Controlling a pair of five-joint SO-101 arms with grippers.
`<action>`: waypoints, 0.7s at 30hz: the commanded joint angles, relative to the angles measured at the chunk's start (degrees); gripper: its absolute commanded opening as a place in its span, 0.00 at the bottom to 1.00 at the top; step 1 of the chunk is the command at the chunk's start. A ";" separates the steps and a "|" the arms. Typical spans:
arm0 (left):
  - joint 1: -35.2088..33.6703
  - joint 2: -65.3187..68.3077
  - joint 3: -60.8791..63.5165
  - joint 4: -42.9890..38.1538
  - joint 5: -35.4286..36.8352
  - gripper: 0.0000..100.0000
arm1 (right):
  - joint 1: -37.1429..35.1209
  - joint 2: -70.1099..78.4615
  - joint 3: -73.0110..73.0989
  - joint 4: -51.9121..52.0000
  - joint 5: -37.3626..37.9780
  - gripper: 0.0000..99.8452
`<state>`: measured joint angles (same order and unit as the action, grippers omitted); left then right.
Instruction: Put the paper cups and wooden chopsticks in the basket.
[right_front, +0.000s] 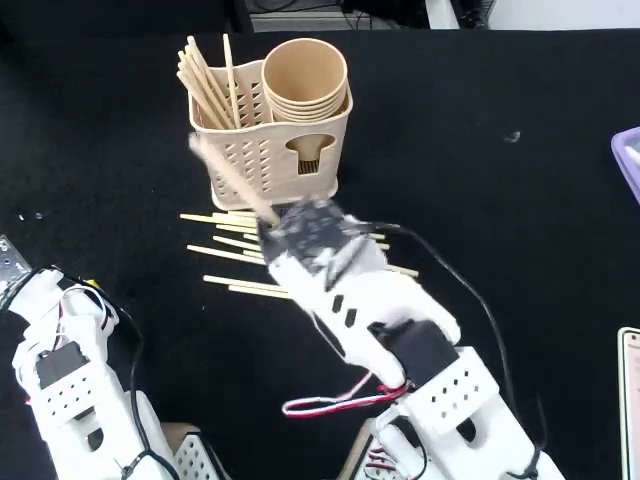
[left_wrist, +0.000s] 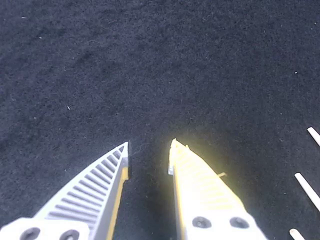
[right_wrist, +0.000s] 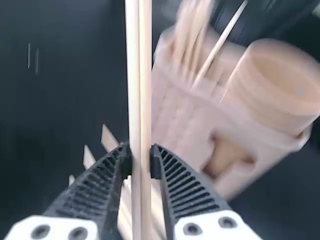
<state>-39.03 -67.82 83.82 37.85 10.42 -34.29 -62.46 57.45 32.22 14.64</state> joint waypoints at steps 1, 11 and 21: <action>0.57 -0.88 -2.15 -1.14 0.44 0.14 | 1.32 0.13 -4.09 -18.55 -4.22 0.01; 1.10 -0.88 -2.15 -1.14 0.44 0.14 | 1.58 20.79 -22.29 -37.71 -4.84 0.01; 1.10 -0.88 -2.15 -1.14 0.35 0.14 | 3.52 41.45 -36.97 -38.42 -8.18 0.01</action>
<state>-38.59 -67.82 83.82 37.85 10.42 -33.14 -25.01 25.71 -4.35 7.08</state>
